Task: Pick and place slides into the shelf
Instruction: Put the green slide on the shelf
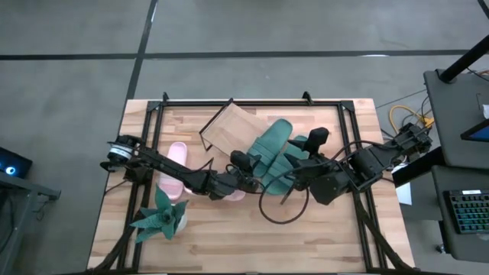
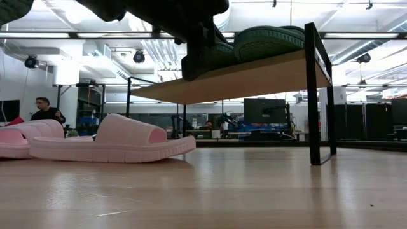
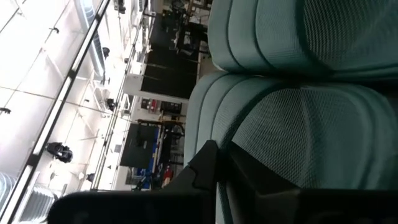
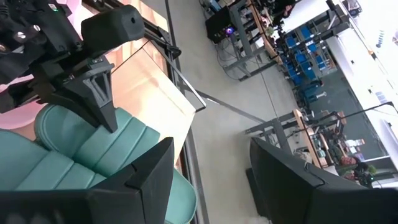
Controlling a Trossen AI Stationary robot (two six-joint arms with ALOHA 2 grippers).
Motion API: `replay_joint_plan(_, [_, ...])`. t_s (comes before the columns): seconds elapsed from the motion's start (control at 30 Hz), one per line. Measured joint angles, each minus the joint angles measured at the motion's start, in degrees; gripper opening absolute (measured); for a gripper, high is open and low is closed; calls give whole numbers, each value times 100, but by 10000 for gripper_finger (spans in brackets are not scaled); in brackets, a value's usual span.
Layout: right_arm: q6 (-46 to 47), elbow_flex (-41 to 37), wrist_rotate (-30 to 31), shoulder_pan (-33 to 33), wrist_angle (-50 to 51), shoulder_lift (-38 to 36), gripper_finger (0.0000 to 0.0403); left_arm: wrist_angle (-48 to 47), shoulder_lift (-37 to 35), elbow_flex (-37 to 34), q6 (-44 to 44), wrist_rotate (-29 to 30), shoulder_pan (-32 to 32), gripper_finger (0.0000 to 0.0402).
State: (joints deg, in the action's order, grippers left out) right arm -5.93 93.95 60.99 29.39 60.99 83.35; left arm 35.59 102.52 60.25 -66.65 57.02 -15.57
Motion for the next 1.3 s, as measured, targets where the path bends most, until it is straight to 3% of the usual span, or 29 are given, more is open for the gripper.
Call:
replay_joint_plan(0.27, [0, 0, 0, -2, 0, 0, 201, 411, -2, -3, -266, -146, 22, 0])
replay_joint_plan(0.87, [-2, 0, 2, -4, 0, 0, 201, 239, -13, -68, 21, -279, -61, 2])
replay_joint_plan(1.0, [-2, 0, 2, -4, -2, 0, 201, -229, -17, -15, 420, -343, -65, 32])
replay_joint_plan(1.3, [-2, 0, 4, -4, -2, 0, 201, -352, -216, 2, 622, -358, -87, 148])
